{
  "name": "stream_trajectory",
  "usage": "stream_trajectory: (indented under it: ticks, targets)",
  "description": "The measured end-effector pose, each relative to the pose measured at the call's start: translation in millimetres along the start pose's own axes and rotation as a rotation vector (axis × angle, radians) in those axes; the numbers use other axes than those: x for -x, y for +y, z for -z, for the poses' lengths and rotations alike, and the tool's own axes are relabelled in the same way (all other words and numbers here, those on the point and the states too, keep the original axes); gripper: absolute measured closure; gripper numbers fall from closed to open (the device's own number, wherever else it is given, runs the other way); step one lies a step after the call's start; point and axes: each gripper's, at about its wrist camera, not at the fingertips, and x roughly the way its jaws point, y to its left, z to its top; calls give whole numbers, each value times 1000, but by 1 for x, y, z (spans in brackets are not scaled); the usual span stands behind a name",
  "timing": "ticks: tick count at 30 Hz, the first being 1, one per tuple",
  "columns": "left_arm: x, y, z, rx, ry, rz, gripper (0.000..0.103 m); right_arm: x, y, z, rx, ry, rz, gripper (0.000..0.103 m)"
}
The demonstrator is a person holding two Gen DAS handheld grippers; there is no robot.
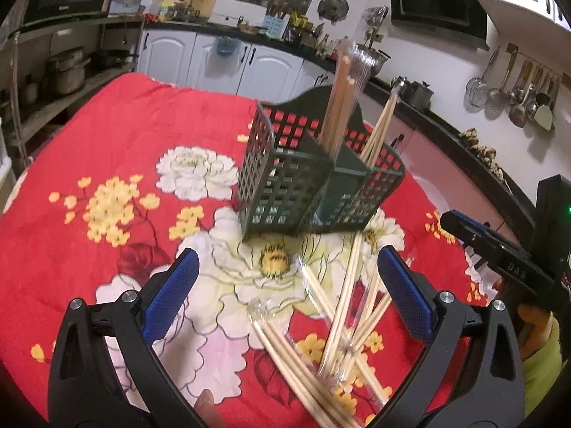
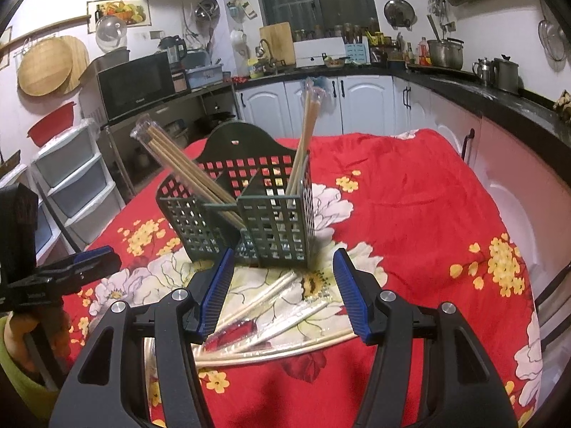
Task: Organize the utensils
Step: 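Close the left tool on chopsticks while the right tool grasps chopsticks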
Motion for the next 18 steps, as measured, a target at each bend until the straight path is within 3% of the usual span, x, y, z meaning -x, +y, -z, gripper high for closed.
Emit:
stream_trajectory:
  ticks: [6, 12, 18]
  targets:
    - [-11, -2, 18, 4, 66, -1, 21, -10, -1, 9, 6, 42, 6, 48]
    - [-24, -2, 37, 9, 155, -9, 46, -19, -3, 15, 3, 70, 13, 52]
    - [-37, 0, 45, 11, 206, -36, 53, -29, -5, 17, 3, 93, 22, 52]
